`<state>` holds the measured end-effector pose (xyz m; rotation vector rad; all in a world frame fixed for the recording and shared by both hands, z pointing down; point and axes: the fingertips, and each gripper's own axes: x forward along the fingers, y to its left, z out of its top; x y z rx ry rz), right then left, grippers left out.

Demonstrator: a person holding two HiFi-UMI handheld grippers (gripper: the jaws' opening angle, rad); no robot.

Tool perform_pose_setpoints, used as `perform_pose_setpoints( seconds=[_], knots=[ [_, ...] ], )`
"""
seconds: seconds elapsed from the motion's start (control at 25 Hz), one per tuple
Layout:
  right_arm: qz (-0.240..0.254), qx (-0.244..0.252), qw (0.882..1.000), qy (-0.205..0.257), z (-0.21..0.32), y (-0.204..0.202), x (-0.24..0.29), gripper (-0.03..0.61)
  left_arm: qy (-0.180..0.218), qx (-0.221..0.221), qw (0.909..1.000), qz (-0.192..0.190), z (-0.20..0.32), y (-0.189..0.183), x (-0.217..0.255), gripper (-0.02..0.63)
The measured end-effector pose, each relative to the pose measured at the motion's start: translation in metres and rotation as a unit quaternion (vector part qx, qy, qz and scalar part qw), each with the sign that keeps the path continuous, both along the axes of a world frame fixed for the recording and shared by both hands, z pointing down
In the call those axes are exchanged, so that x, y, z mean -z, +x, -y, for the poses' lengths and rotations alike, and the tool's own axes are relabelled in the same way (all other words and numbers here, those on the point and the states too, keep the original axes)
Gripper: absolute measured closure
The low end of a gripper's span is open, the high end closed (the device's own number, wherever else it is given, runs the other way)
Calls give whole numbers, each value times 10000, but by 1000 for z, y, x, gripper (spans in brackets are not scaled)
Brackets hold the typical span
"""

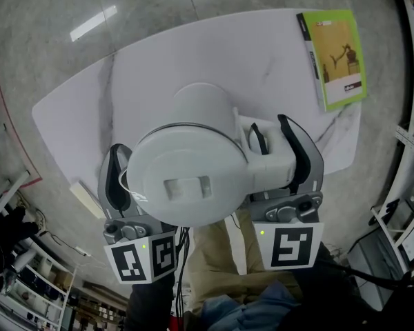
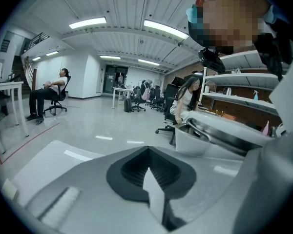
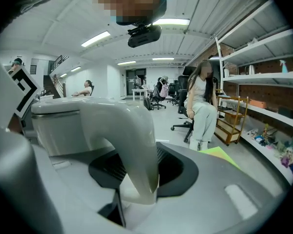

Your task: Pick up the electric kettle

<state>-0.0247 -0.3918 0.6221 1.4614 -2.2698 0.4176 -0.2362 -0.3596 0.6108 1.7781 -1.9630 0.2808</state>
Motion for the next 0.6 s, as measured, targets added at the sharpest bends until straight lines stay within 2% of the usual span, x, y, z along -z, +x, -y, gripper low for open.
perform_pose_setpoints(
  seconds=[0.6],
  knots=[
    [148, -58, 9995, 263, -5, 0, 40, 408, 369, -75, 9993, 50, -8, 4, 45, 612]
  ],
)
